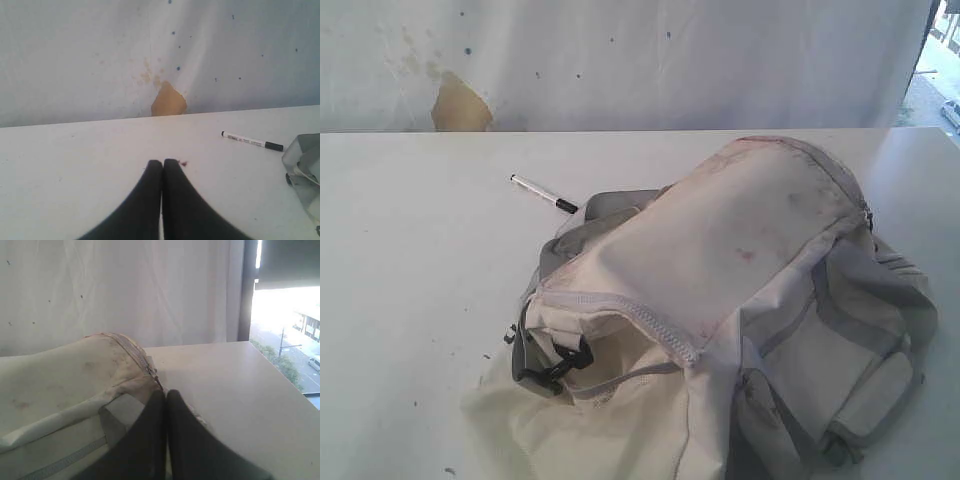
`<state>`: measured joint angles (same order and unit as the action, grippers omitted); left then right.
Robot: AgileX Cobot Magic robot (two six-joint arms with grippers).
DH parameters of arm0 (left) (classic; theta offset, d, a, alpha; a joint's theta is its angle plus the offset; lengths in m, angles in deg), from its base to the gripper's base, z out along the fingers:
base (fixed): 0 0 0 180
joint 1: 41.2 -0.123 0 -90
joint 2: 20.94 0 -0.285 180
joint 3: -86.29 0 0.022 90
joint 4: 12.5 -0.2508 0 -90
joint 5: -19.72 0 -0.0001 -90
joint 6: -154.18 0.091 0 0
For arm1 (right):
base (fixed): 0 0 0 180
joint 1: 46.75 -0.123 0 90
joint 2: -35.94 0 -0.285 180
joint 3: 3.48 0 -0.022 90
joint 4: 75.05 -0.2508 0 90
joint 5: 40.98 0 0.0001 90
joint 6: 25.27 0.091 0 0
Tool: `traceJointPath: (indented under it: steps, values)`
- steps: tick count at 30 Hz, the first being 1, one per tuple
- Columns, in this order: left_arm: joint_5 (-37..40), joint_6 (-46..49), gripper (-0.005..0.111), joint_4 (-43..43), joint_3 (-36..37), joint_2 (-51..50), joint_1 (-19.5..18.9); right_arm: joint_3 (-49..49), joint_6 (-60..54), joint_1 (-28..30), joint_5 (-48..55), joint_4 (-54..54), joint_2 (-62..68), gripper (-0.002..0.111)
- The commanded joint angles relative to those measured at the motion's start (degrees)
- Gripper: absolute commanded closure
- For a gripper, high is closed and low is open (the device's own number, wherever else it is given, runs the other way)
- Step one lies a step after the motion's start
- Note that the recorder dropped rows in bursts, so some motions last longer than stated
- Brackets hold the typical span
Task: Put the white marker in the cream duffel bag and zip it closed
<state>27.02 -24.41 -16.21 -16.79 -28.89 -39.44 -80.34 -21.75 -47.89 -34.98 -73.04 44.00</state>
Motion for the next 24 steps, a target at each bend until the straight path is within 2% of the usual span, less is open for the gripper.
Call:
traceJointPath:
  steps: [1, 12, 18, 21, 24]
  values:
    - [-0.1, -0.2, 0.107, 0.5, 0.3, 0.2, 0.0, -0.4, 0.2, -0.2, 0.1, 0.0, -0.3, 0.108]
    - [-1.5, -1.8, 0.107, 3.7, 0.3, 0.2, 0.0, 0.2, 0.4, -0.2, -1.1, 0.0, -0.3, 0.108]
    - [2.1, -3.3, 0.107, 9.1, -10.2, 0.2, 0.0, 8.9, 0.4, -0.2, 5.0, 0.0, -0.3, 0.108]
    - [10.2, -3.6, 0.107, 11.1, -18.3, 0.2, 0.0, 13.0, 0.4, -0.2, 8.8, 0.0, 0.8, 0.108]
    - [14.5, -3.6, 0.107, 11.4, -22.5, 0.2, 0.0, 16.6, 0.4, -0.2, 8.9, 0.1, 6.7, 0.108]
